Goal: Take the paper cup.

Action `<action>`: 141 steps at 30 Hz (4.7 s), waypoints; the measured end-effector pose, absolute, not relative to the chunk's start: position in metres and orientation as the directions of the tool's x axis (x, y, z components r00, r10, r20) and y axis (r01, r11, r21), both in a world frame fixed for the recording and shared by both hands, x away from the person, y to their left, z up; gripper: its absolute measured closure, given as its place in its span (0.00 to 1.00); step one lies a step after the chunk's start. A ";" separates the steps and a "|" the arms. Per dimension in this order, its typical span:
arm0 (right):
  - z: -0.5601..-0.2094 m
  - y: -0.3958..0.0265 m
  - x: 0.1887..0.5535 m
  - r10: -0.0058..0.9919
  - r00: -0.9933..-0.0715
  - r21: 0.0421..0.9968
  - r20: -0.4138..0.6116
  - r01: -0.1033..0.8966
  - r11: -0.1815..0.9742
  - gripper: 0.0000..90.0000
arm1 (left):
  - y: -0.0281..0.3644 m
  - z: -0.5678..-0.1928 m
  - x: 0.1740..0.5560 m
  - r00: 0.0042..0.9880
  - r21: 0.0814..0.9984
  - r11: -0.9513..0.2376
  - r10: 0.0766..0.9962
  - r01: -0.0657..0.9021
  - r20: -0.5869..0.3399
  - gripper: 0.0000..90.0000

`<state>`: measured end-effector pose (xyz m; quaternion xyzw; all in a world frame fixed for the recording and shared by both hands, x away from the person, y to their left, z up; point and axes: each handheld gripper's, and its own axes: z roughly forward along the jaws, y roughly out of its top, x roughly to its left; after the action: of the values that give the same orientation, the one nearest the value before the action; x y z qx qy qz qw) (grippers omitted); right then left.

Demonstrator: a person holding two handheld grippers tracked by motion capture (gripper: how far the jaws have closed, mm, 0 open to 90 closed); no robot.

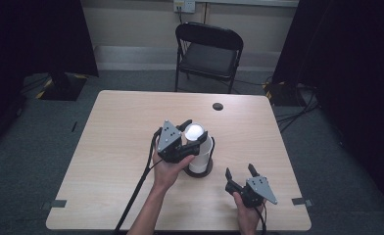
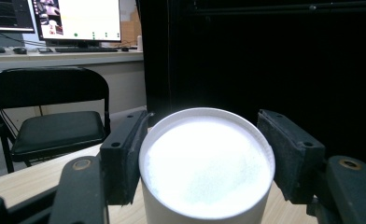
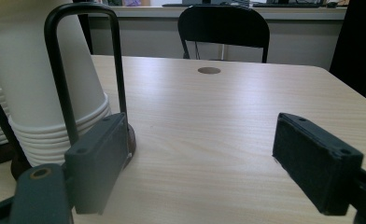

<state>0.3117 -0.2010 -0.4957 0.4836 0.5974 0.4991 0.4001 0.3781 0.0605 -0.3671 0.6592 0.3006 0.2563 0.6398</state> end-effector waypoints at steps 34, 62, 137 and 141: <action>-0.496 -0.201 0.312 0.976 -0.216 0.983 -0.001 0.179 0.041 0.20 | 0.081 -0.364 0.353 0.735 0.994 0.072 0.669 0.083 -0.110 0.39; -0.496 -0.191 0.306 0.941 -0.331 0.982 -0.070 0.145 0.124 0.23 | 0.104 -0.378 0.330 0.747 0.975 0.138 0.626 0.176 -0.224 0.39; -0.477 -0.129 0.284 0.705 -0.693 0.988 -0.150 -0.125 0.087 0.94 | 0.117 -0.420 0.326 0.682 0.830 0.267 0.477 0.489 -0.555 0.36; -0.476 -0.130 0.283 0.704 -0.696 0.990 -0.142 -0.116 0.084 0.94 | 0.120 -0.417 0.326 0.685 0.847 0.268 0.501 0.459 -0.529 0.35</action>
<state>0.2833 -0.1301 -0.4764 0.2219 0.6628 0.6392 0.3208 0.3255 0.1203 -0.4168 0.6048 0.3966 0.0154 0.6904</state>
